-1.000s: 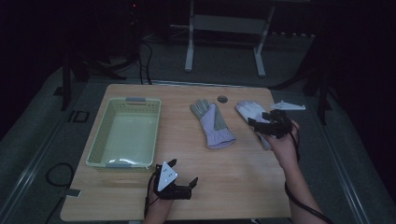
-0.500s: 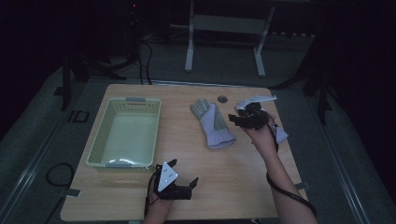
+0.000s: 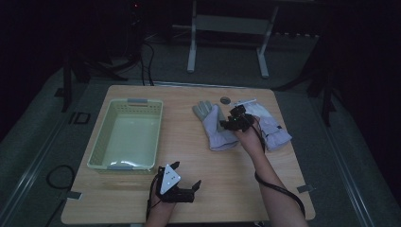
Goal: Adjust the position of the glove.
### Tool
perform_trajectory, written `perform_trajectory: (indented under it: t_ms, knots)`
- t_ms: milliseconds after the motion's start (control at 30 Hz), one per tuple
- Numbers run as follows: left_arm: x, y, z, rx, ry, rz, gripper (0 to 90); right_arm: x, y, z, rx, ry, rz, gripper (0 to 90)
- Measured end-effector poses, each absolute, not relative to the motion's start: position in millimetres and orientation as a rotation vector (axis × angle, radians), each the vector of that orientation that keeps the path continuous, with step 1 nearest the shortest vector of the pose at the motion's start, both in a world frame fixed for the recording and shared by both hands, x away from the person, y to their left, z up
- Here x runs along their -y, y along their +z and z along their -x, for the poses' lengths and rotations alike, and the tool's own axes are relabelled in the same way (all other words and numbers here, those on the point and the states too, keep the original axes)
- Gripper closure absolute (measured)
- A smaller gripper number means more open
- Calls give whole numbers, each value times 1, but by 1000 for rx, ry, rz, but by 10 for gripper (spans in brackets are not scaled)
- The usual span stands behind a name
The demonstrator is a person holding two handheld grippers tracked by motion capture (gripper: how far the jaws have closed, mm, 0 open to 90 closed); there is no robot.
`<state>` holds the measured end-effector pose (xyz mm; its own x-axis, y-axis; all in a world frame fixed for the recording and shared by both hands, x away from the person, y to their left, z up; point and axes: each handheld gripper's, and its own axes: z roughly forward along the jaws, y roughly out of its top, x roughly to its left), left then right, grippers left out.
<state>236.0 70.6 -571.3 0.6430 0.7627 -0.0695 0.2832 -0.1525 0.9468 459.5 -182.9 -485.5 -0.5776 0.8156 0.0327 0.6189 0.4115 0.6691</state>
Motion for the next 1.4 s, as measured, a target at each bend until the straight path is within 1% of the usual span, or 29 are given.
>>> perform_trajectory:
  t_ms: [100, 333, 500, 633, 767, 833, 967, 1133, 1333, 1400]
  knots:
    - [-71, -571, -236, -853, 527, -1727, 0, 184, -498, -466, -2395, 915, -1273, 535]
    - [-71, -571, -236, -854, 522, -1723, 0, 178, -515, -474, -2425, 864, -1268, 528]
    - [-71, -571, -236, -851, 515, -1727, 0, 173, -530, -478, -2401, 852, -1333, 533]
    - [-70, -571, -235, -850, 520, -1729, 0, 167, -538, -477, -2392, 795, -1283, 541]
    - [-70, -571, -235, -848, 525, -1730, 0, 165, -540, -475, -2398, 763, -1239, 635]
    - [-70, -571, -235, -849, 526, -1730, 0, 165, -539, -476, -2408, 763, -1244, 737]
    - [-70, -571, -235, -850, 526, -1731, 0, 166, -538, -477, -2390, 802, -1320, 861]
    - [-70, -571, -235, -851, 524, -1730, 0, 169, -526, -468, -2339, 932, -1407, 880]
    - [-69, -571, -235, -849, 533, -1731, 0, 171, -499, -441, -2210, 1091, -1445, 880]
    - [-69, -571, -235, -849, 534, -1731, 0, 171, -495, -437, -2204, 1099, -1436, 880]
